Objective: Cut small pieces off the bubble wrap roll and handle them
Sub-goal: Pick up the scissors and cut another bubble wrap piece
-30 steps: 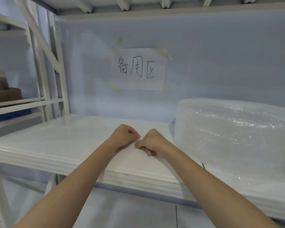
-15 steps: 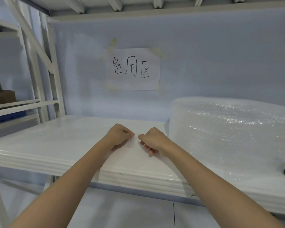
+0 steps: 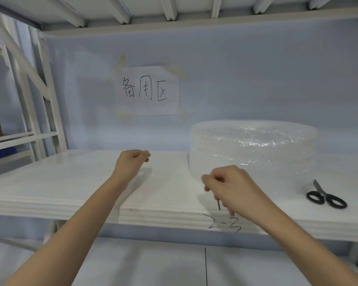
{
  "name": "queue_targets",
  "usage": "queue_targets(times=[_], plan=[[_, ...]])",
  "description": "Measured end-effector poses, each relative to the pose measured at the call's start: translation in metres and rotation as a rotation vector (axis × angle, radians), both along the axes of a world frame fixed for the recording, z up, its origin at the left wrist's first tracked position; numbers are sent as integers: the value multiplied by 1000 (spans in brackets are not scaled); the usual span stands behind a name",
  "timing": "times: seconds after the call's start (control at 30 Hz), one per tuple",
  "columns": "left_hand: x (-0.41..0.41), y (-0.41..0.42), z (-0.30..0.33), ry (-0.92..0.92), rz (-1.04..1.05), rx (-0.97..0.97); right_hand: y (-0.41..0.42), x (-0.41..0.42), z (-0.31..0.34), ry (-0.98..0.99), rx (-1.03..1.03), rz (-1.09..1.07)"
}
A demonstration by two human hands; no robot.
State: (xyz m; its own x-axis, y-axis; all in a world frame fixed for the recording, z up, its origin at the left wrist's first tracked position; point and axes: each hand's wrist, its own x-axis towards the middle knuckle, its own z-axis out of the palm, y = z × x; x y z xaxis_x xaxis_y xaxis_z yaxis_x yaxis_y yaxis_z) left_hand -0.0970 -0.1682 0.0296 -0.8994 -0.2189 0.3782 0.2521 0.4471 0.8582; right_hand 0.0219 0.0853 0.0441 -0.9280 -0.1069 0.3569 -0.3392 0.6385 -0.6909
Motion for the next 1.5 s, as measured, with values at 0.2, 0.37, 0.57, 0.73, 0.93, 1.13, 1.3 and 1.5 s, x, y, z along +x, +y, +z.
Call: queue_targets(times=[0.2,0.37,0.57,0.73,0.93,1.13,1.3,1.5], plan=[[65,88,-6,-5,-322,-18,116,39,-16,262,56,-500],[89,149,-19,-27,-504,-44,183,33,-27,183,312,-804],[93,181,-30,-33,-551,-55,216,6,-44,-52,426,-782],[94,188,-31,-55,-554,-102,211,4,-26,-107,434,-777],[96,189,-32,-52,-579,-139,206,-4,-8,-295,513,-685],[101,194,-32,-54,-578,-93,214,14,4,-390,529,-634],[110,204,-31,-55,-542,-38,241,48,6,-466,397,-598],[117,205,-36,-83,-544,-94,238,117,-40,-381,-619,-281]])
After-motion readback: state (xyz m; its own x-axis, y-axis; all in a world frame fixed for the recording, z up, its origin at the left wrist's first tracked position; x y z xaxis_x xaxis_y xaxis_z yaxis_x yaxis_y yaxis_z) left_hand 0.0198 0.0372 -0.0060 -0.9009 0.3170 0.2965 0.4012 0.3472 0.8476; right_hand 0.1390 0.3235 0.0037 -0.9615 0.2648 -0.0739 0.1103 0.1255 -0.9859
